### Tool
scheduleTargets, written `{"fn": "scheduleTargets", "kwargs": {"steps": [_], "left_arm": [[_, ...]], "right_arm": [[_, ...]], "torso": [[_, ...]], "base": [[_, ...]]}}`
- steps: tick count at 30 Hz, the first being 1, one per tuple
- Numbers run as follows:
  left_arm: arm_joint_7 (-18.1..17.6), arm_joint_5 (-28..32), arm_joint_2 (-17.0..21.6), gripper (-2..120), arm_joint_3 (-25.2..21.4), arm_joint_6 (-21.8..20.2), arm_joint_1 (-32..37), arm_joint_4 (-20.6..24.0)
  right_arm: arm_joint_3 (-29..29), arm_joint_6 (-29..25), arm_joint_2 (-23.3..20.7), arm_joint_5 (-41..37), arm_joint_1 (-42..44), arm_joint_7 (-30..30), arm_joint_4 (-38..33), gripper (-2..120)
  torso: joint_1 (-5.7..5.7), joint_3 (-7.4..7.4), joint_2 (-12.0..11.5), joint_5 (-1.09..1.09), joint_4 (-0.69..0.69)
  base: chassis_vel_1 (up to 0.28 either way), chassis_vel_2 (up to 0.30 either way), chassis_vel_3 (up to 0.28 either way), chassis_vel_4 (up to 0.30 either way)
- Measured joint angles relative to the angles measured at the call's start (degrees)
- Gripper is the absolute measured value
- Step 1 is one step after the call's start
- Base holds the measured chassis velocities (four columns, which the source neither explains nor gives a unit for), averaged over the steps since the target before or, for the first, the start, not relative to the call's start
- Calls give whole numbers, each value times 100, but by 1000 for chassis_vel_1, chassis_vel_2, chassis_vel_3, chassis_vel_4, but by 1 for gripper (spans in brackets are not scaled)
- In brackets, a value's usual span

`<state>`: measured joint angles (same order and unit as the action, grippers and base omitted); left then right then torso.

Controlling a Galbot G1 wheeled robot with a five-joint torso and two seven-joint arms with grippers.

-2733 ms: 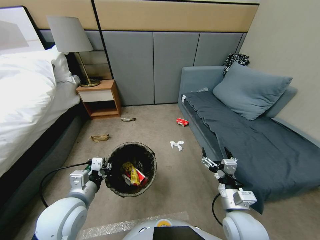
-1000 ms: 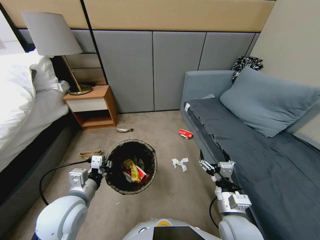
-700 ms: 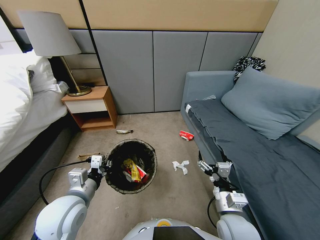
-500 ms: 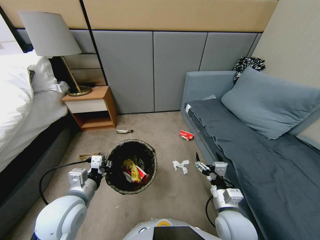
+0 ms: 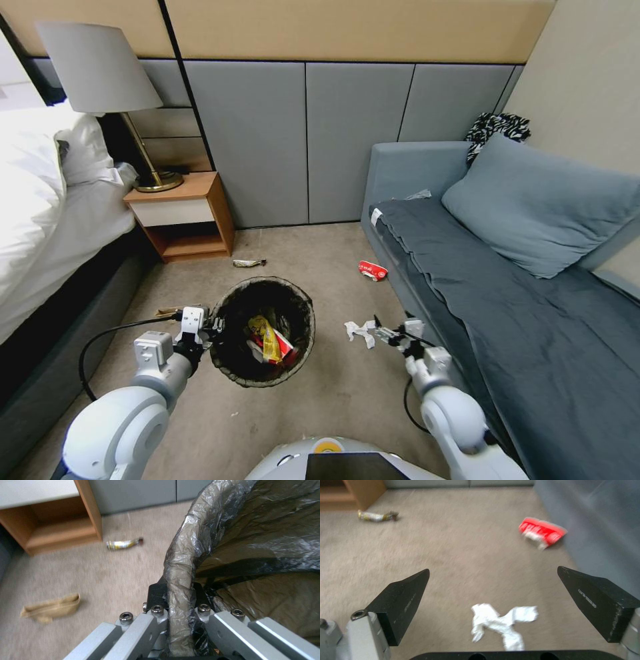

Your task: Pick up the trash bin, then pick up the garbage from the floor and place it into the trash bin.

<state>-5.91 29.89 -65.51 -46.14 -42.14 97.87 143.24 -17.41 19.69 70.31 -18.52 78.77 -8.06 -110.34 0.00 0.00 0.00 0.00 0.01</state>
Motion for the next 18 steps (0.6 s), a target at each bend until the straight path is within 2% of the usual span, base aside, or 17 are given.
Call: {"fn": "scheduleTargets", "kwargs": {"steps": [3, 8, 11, 18], "left_arm": [[1, -36, -7, 1, -22, 0, 104, 0], [2, -51, -8, 1, -88, 0, 166, 0], [4, -69, -32, 1, -153, 0, 232, 0], [51, -107, -46, 1, -274, 0, 300, 0]], "right_arm": [[302, 86, -61, -214, -427, 37, 494, 100], [503, 291, -71, -491, -827, 168, 852, 100], [718, 680, -17, -912, -1396, 236, 1392, 100], [844, 835, 101, -934, -1814, 394, 2070, 100]], "torso": [[0, 0, 0, 0, -2], [0, 0, 0, 0, -1], [1, 0, 0, -1, 0], [0, 0, 0, -1, -1]], "base": [[0, 0, 0, 0], [0, 0, 0, 0], [0, 0, 0, 0], [0, 0, 0, 0]]}}
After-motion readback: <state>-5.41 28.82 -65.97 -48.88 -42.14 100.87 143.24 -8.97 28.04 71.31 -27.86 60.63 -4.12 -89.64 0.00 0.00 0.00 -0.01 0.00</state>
